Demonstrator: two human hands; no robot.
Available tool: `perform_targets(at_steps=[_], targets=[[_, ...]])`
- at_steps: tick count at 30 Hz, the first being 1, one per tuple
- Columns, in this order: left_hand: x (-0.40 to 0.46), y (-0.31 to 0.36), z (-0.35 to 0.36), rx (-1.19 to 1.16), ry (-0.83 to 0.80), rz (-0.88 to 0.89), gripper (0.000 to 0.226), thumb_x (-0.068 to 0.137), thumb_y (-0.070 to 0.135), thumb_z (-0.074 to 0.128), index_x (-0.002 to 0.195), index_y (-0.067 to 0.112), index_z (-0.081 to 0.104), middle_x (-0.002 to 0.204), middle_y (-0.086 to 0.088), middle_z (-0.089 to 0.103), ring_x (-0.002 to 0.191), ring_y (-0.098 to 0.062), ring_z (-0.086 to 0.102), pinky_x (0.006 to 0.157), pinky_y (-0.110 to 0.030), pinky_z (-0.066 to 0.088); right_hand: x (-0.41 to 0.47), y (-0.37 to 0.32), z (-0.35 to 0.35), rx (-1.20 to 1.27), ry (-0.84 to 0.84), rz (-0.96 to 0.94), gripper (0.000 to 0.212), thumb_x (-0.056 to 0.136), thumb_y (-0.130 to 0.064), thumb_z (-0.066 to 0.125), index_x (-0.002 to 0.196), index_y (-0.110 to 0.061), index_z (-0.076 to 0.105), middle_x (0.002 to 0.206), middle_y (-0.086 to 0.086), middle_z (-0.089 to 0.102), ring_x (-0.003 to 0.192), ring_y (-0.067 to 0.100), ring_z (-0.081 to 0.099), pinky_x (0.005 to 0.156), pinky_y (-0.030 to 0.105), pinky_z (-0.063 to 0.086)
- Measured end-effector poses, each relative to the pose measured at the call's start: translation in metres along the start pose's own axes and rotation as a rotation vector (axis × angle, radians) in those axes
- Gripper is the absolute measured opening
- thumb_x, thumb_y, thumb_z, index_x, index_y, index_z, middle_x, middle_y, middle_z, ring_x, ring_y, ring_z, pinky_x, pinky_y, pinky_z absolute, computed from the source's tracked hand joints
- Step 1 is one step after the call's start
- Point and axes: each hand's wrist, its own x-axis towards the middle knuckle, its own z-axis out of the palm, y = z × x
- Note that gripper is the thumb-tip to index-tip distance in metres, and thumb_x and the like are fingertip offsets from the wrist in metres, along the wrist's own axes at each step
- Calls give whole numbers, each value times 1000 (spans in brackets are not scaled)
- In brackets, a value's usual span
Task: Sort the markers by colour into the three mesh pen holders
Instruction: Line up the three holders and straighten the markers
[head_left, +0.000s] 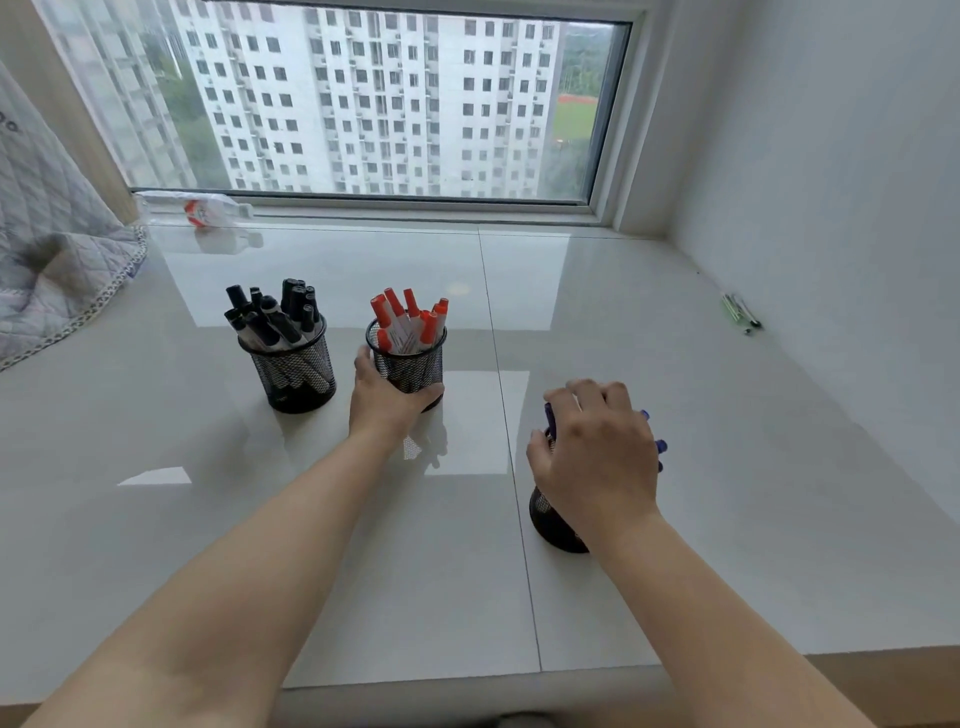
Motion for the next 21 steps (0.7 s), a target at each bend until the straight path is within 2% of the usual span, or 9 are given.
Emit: perform_targets(at_steps=[2,7,11,13,15,17,19,21], targets=[[4,0,3,-18,20,6,101,64,35,81,141,17,19,140,-1,43,125,-21,45,97,-29,36,0,0,1,-12,0,-2,24,60,-21,75,78,-7,69,80,8,68,71,30,60,55,30,45],[5,1,1,46,67,15,81,61,37,82,125,14,37,127,-3,50,116,-22,51,91,-29,40,-1,-1,-2,-63,10,-8,26,61,-25,75,81,-9,70,90,8,70,84,31,63,84,48,50],[-13,-1,-7,87,70,28,76,57,39,83,116,13,43,120,-4,53,110,-22,53,86,-28,42,-5,-4,-9,-106,49,-83,29,57,-25,77,82,-11,72,90,7,70,90,29,65,91,53,46],[-26,-4,-13,105,39,34,77,55,40,84,115,14,43,119,-4,54,109,-22,53,89,-34,46,-8,-7,-12,-37,109,-150,29,57,-22,77,83,-10,72,91,8,70,94,29,65,94,51,45],[-42,-8,-21,101,-11,37,76,54,41,84,113,17,43,116,-3,55,106,-23,55,85,-42,52,-12,-14,-17,79,163,-221,28,60,-18,76,85,-9,71,92,9,69,96,30,64,95,47,47],[-60,-11,-29,100,-50,48,74,52,42,84,109,20,42,113,-1,56,102,-22,57,81,-43,53,-19,-22,-21,237,175,-266,27,63,-16,76,88,-8,69,91,8,68,92,29,64,86,38,52],[-77,-13,-37,123,-73,73,73,51,44,84,107,22,42,110,1,56,103,-19,55,85,-37,49,-29,-29,-24,400,113,-291,29,67,-16,73,94,-8,67,89,6,67,85,25,64,74,28,51],[-95,-14,-44,114,-91,89,73,50,44,84,107,23,43,108,4,56,102,-17,55,84,-34,48,-41,-36,-24,606,-35,-206,31,75,-19,66,105,-10,62,92,2,66,85,18,61,70,21,46]])
